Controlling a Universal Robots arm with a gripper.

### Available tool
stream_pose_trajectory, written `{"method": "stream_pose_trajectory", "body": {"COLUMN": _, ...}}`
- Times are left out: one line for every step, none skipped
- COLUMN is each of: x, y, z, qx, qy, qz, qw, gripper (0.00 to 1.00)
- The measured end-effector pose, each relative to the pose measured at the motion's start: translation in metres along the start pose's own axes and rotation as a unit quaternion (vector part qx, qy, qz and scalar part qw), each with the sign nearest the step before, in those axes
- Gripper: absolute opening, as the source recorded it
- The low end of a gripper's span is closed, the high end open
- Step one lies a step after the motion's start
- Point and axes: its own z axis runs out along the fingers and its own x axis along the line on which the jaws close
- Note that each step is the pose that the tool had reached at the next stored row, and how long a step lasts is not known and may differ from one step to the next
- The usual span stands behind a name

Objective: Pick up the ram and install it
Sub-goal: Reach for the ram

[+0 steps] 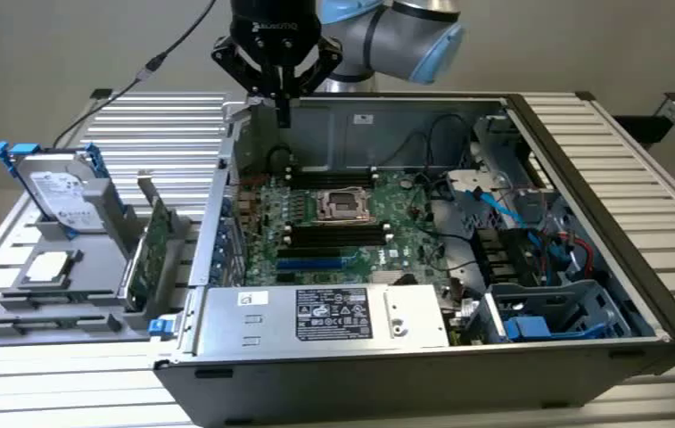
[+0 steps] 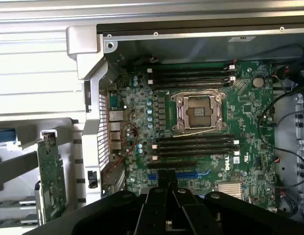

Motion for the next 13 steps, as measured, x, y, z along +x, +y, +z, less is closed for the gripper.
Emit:
{"method": "stream_pose_trajectory", "body": {"x": 0.0, "y": 0.0, "z": 0.0, "qx": 0.0, "qy": 0.0, "qz": 0.0, "qw": 1.0, "gripper": 0.11}}
{"method": "stream_pose_trajectory", "body": {"x": 0.0, "y": 0.0, "z": 0.0, "qx": 0.0, "qy": 0.0, "qz": 0.0, "qw": 1.0, "gripper": 0.11}}
{"method": "stream_pose_trajectory", "body": {"x": 0.0, "y": 0.0, "z": 0.0, "qx": 0.0, "qy": 0.0, "qz": 0.0, "qw": 1.0, "gripper": 0.11}}
{"method": "stream_pose_trajectory", "body": {"x": 0.0, "y": 0.0, "z": 0.0, "qx": 0.0, "qy": 0.0, "qz": 0.0, "qw": 1.0, "gripper": 0.11}}
{"method": "stream_pose_trajectory", "body": {"x": 0.0, "y": 0.0, "z": 0.0, "qx": 0.0, "qy": 0.0, "qz": 0.0, "qw": 1.0, "gripper": 0.11}}
{"method": "stream_pose_trajectory", "body": {"x": 0.0, "y": 0.0, "z": 0.0, "qx": 0.0, "qy": 0.0, "qz": 0.0, "qw": 1.0, "gripper": 0.11}}
{"method": "stream_pose_trajectory", "body": {"x": 0.0, "y": 0.0, "z": 0.0, "qx": 0.0, "qy": 0.0, "qz": 0.0, "qw": 1.0, "gripper": 0.11}}
{"method": "stream_pose_trajectory", "body": {"x": 0.0, "y": 0.0, "z": 0.0, "qx": 0.0, "qy": 0.0, "qz": 0.0, "qw": 1.0, "gripper": 0.11}}
{"method": "stream_pose_trajectory", "body": {"x": 0.003, "y": -0.0002, "z": -0.0003, "qx": 0.0002, "qy": -0.0001, "qz": 0.0, "qw": 1.0, "gripper": 0.11}}
{"method": "stream_pose_trajectory", "body": {"x": 0.008, "y": -0.0007, "z": -0.0003, "qx": 0.0001, "qy": -0.0003, "qz": 0.0, "qw": 1.0, "gripper": 0.11}}
{"method": "stream_pose_trajectory", "body": {"x": 0.012, "y": -0.0013, "z": -0.0002, "qx": 0.0, "qy": -0.0004, "qz": 0.0, "qw": 1.0, "gripper": 0.11}}
{"method": "stream_pose_trajectory", "body": {"x": 0.017, "y": -0.0018, "z": -0.0003, "qx": 0.0, "qy": -0.0004, "qz": 0.0, "qw": 1.0, "gripper": 0.11}}
{"method": "stream_pose_trajectory", "body": {"x": 0.021, "y": -0.0023, "z": -0.0003, "qx": 0.0, "qy": -0.0004, "qz": 0.0, "qw": 1.0, "gripper": 0.11}}
